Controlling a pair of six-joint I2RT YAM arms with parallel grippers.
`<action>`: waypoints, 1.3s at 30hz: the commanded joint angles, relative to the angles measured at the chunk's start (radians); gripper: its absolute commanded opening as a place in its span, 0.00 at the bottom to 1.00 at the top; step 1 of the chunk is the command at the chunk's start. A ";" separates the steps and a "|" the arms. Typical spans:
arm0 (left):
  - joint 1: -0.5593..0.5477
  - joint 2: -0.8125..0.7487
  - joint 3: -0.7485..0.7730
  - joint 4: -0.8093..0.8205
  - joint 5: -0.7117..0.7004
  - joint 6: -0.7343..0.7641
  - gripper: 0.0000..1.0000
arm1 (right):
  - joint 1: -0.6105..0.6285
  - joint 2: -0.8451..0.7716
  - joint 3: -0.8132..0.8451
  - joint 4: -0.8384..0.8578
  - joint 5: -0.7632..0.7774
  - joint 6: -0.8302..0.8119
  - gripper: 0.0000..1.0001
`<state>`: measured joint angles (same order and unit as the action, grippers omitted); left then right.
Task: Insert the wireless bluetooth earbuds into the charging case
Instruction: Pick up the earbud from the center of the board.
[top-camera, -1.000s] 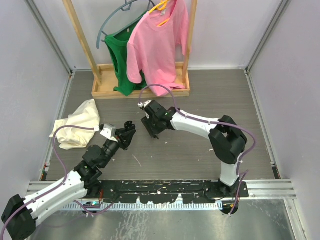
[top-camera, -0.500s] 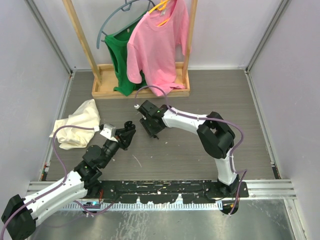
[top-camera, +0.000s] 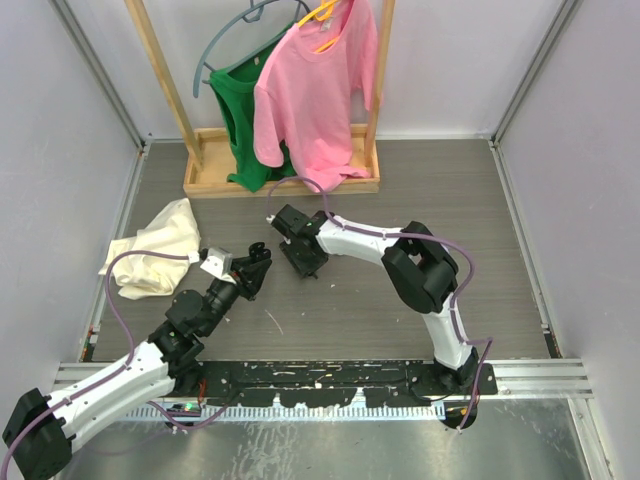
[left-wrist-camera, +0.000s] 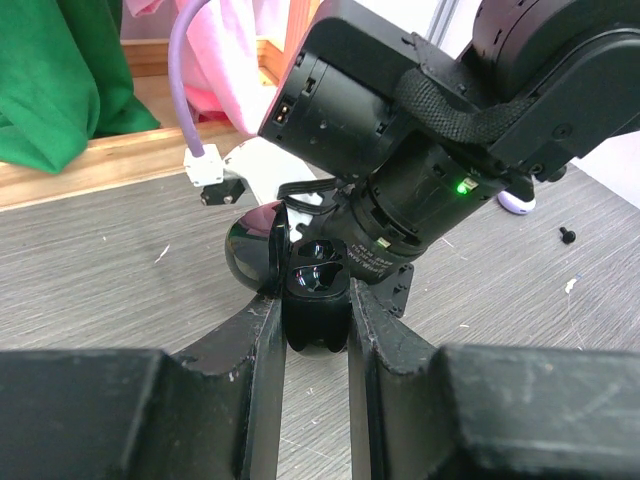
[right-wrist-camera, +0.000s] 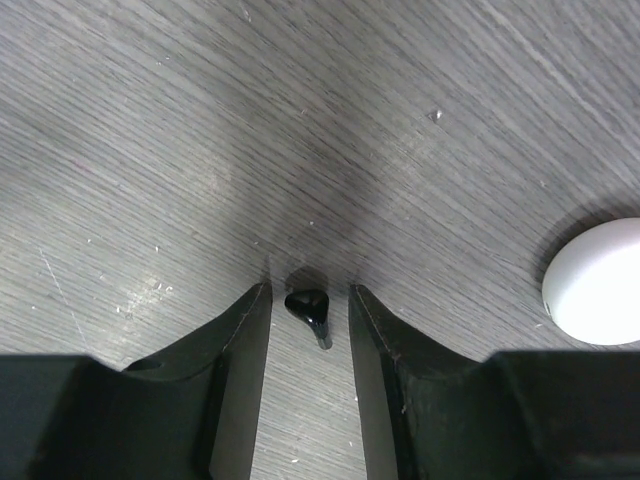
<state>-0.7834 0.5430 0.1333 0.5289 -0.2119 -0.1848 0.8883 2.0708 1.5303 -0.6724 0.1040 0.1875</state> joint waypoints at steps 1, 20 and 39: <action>-0.001 -0.006 0.005 0.040 -0.006 0.018 0.00 | 0.007 0.008 0.052 -0.024 0.017 0.009 0.42; 0.001 -0.009 0.005 0.039 0.000 0.018 0.00 | 0.009 0.012 0.042 -0.054 0.016 0.023 0.38; 0.000 -0.002 0.005 0.043 0.008 0.019 0.00 | 0.008 -0.026 -0.004 -0.065 0.030 0.042 0.32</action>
<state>-0.7834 0.5430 0.1333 0.5259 -0.2100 -0.1848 0.8909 2.0857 1.5433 -0.7002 0.1116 0.2180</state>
